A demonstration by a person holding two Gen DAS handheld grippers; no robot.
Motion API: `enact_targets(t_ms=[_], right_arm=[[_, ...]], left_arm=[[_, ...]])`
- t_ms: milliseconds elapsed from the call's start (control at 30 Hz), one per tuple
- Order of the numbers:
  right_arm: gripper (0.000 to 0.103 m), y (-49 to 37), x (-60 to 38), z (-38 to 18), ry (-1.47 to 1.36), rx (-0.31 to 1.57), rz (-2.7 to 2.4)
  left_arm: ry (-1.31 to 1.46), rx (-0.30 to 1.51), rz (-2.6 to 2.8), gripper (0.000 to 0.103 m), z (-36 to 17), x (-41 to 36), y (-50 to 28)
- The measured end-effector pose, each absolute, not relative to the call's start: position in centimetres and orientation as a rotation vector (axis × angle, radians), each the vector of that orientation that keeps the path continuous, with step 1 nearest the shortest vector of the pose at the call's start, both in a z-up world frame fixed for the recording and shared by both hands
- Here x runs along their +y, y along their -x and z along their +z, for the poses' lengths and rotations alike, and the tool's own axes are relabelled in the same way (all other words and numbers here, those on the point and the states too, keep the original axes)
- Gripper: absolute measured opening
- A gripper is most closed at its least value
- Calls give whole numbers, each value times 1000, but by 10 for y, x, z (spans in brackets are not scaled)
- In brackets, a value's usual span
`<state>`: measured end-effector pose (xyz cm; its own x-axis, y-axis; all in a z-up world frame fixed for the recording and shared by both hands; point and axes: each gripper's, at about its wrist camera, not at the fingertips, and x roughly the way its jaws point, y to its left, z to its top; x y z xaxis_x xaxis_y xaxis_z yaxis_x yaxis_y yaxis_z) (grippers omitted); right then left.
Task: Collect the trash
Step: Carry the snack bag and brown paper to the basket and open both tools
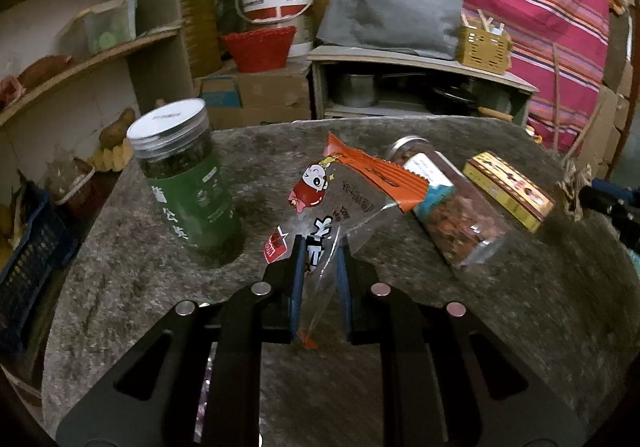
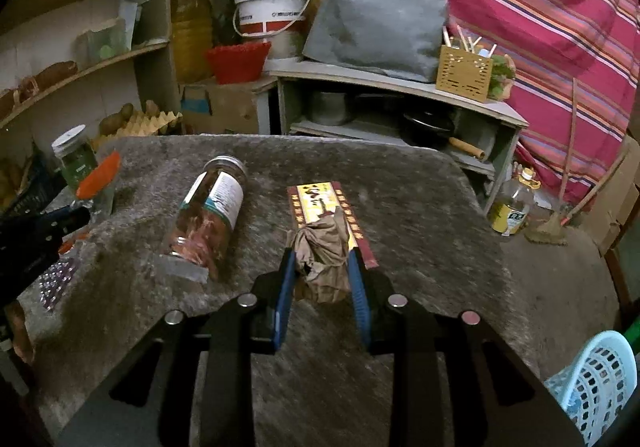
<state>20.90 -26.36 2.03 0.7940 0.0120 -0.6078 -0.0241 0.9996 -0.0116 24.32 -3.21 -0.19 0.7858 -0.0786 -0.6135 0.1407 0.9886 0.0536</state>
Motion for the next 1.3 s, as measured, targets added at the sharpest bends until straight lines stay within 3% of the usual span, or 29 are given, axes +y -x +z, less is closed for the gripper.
enact_targets(t_ms=[533, 1300], right_arm=[[28, -104, -366, 61, -32, 568, -97], [28, 10, -556, 27, -142, 627, -386]], left_arm=[[-189, 556, -281, 14, 38, -141, -175], [-256, 578, -693, 14, 15, -397, -82]])
